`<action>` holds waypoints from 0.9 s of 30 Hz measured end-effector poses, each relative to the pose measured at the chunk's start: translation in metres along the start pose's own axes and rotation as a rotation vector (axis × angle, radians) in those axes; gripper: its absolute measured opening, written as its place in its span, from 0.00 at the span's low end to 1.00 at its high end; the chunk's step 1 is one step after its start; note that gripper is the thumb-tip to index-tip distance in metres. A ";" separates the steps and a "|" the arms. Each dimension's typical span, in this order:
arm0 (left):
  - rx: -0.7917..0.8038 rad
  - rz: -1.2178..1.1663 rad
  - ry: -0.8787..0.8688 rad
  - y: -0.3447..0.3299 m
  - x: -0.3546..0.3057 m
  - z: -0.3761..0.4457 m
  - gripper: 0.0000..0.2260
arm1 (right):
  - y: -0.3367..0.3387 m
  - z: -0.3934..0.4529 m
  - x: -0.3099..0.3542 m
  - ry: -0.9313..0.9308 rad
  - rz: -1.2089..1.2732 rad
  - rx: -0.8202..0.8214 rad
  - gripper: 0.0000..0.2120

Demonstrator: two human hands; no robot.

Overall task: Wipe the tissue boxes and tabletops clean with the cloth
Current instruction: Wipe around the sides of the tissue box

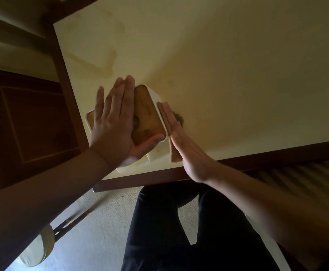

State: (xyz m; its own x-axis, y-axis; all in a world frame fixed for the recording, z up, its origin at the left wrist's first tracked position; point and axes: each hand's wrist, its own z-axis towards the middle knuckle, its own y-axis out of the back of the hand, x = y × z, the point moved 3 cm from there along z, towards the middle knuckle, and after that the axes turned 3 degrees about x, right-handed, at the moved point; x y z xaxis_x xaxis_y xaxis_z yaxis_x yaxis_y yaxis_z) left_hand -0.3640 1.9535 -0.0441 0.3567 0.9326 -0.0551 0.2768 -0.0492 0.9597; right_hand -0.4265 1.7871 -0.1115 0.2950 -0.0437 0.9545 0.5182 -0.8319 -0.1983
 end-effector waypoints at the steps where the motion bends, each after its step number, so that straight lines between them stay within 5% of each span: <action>1: 0.004 0.003 0.001 0.000 0.000 0.000 0.56 | -0.003 -0.006 -0.003 -0.017 0.028 0.000 0.26; 13: 0.008 0.006 -0.012 0.001 -0.002 0.000 0.55 | 0.022 0.088 0.027 0.025 -0.092 -0.041 0.25; 27: 0.006 0.010 -0.005 0.000 0.000 0.000 0.56 | -0.005 -0.004 -0.003 -0.007 -0.006 -0.061 0.26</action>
State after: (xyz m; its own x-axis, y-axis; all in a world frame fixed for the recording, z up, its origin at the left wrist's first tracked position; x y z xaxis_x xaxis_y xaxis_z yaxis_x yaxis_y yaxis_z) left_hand -0.3639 1.9533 -0.0444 0.3637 0.9304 -0.0464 0.2786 -0.0611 0.9584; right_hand -0.4335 1.7893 -0.1123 0.2981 -0.0347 0.9539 0.4698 -0.8646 -0.1783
